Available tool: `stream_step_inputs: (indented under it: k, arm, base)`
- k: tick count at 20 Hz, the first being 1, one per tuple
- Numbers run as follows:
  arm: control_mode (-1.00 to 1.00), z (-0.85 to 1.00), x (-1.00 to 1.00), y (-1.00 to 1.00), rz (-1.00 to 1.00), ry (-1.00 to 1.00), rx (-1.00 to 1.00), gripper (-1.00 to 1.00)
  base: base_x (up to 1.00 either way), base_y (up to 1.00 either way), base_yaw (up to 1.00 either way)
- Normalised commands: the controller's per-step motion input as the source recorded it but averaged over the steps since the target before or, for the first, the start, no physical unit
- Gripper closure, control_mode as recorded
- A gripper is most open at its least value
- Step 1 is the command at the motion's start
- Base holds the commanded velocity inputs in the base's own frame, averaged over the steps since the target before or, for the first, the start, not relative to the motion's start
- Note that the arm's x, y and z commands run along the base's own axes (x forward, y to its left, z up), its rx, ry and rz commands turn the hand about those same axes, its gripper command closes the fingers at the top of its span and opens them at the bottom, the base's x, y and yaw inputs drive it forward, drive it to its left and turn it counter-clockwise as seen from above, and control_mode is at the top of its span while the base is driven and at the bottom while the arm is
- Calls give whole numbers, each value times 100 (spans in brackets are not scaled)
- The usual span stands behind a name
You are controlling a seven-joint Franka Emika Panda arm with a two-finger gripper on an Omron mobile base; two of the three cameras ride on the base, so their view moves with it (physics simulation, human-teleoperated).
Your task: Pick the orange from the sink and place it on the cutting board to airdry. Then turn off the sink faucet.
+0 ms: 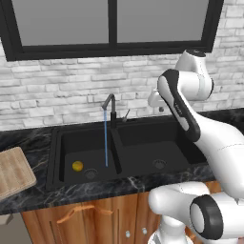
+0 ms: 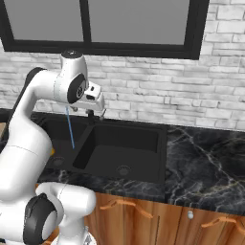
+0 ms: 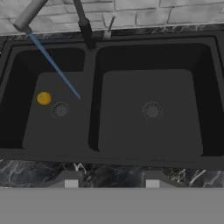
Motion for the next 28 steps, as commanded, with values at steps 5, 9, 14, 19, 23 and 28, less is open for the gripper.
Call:
stream_step_inputs:
  k: [5, 9, 14, 19, 23, 28]
  arm:
    - [-100, 0, -15, 19, 0, -2, 0, -100]
    - [-100, 0, -14, 49, 1, -4, -6, -100]
    - [-100, -3, -8, 75, 9, -4, -7, -100]
    - [-100, -14, -1, 65, 16, -5, -1, -100]
    - [-100, -16, 0, 68, 16, -10, -4, -100]
    - [-100, -21, 0, 53, 20, -8, -2, -100]
  base:
    - [0, 0, 0]
    - [0, 0, 0]
    - [0, 0, 0]
    - [0, 0, 0]
    - [0, 0, 0]
    - [0, 0, 0]
